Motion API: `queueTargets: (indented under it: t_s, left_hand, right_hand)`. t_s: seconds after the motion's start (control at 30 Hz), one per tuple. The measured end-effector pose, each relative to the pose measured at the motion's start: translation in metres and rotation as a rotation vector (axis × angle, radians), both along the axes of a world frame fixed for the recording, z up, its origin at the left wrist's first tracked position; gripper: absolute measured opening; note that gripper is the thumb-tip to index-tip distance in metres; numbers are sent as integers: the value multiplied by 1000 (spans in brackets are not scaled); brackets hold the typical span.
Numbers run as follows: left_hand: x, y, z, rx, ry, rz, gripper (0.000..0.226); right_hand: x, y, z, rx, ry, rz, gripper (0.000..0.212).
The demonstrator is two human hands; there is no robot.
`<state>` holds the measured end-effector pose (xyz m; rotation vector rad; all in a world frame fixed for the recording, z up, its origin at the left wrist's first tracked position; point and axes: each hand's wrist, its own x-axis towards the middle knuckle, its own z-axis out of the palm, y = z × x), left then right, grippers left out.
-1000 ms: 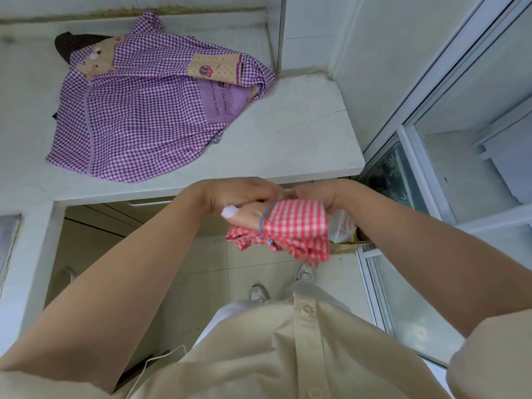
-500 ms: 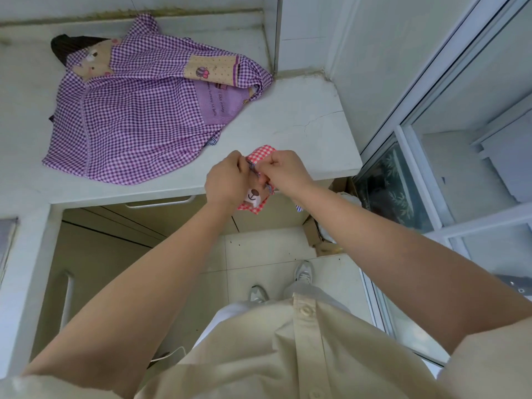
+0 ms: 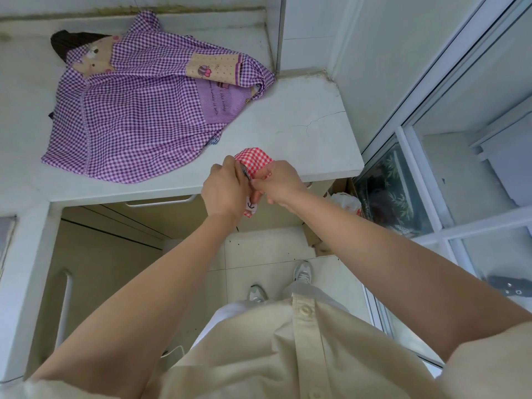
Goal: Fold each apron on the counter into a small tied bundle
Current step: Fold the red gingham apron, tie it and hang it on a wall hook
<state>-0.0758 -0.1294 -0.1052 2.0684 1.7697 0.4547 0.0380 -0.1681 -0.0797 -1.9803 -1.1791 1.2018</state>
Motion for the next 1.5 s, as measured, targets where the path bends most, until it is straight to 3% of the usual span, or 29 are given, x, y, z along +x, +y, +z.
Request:
queueTargets:
  t_s: [0.2,0.27,0.43,0.53,0.7,0.87,0.97,1.03,1.1,1.2,1.27,1.4,1.47,1.5]
  left_hand:
    - [-4,-6,-1,35,-1,-47,22]
    - [-4,-8,-1,37,4,-70,22]
    - [1,-9,2,-3,-6,-75,18]
    - [-1,-7,2,-35,-25,-49,14]
    - [-1,-7,0,-54,-26,-10,17]
    - [-5,6,-1,-78,-31,55,23]
    - [-6,13,2,-54,-31,68,21]
    - [-7,15,1,-35,-35,68,24]
    - [-8,17,-1,-48,-31,86,29]
    - [-12,18,-5,-87,-28,107,32]
    - [-14,18,-6,-96,-28,101,33]
    - [-16,20,-7,-89,-40,109,33]
    - [-18,21,-7,-85,-46,119,33]
    - [-20,21,-7,-81,-53,126,33]
  right_hand:
    - [7,0,-3,-116,223,-5,17]
    - [8,2,-5,-124,121,43,18]
    - [-1,3,-13,62,-486,135,20]
    - [-1,3,-15,153,-398,88,6]
    - [0,3,-23,246,-206,57,18]
    - [-11,-4,-26,342,-413,164,25]
    - [-25,-5,-32,256,-520,245,41]
    - [-27,4,-31,171,-407,125,49]
    - [-22,12,-28,167,-163,-70,50]
    - [-10,17,-21,264,208,-386,34]
    - [-5,19,-12,276,584,-557,20]
    - [2,24,-5,258,1120,-645,10]
    - [0,25,-5,212,1208,-622,20]
    - [-2,25,-6,171,1154,-579,26]
